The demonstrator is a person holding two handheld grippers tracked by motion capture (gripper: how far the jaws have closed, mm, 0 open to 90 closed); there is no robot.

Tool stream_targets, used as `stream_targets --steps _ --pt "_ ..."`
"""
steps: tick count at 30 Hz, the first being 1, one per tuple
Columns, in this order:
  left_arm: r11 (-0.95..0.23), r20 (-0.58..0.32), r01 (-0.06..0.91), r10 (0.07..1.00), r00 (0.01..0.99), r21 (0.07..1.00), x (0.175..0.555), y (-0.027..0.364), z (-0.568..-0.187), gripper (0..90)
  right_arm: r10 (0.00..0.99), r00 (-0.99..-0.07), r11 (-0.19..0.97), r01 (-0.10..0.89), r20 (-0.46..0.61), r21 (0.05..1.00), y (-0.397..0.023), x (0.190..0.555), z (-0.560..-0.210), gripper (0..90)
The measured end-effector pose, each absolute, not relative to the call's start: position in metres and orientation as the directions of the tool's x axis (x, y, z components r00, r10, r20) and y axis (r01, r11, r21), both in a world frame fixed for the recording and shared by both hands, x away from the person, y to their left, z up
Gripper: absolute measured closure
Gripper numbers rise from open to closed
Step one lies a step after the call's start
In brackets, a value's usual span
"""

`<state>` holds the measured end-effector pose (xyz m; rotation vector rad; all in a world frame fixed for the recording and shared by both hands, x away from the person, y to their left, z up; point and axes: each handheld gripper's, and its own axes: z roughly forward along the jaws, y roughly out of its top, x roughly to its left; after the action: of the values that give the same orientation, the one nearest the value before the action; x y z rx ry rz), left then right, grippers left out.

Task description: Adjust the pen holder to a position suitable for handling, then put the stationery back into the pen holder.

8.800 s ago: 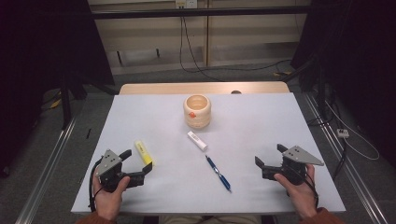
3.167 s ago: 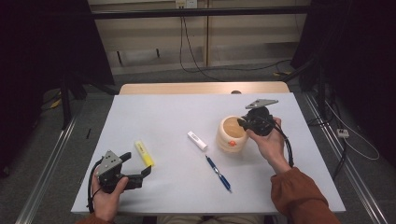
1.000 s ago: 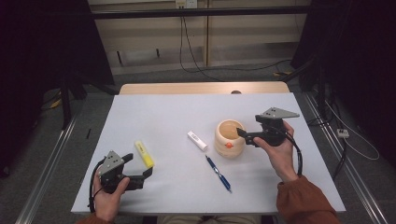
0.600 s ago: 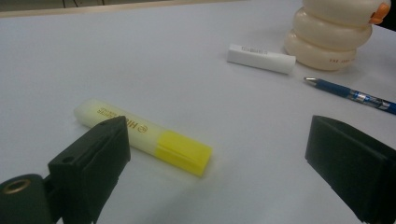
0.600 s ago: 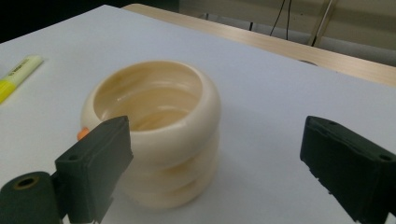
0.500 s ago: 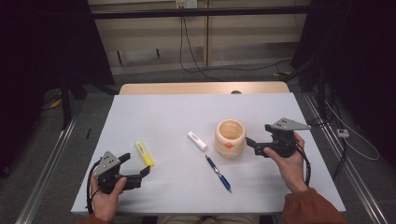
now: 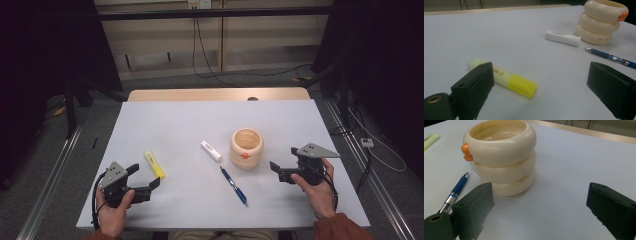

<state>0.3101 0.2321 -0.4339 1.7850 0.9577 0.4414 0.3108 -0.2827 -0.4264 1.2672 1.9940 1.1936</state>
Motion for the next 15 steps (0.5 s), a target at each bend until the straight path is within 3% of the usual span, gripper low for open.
stream_targets --steps 15 --pt "-0.162 -0.135 0.414 0.788 0.600 0.896 0.311 0.232 -0.434 7.2 0.891 -0.451 0.180 0.456 0.052 0.872 -0.283 0.289 -0.434 6.7"
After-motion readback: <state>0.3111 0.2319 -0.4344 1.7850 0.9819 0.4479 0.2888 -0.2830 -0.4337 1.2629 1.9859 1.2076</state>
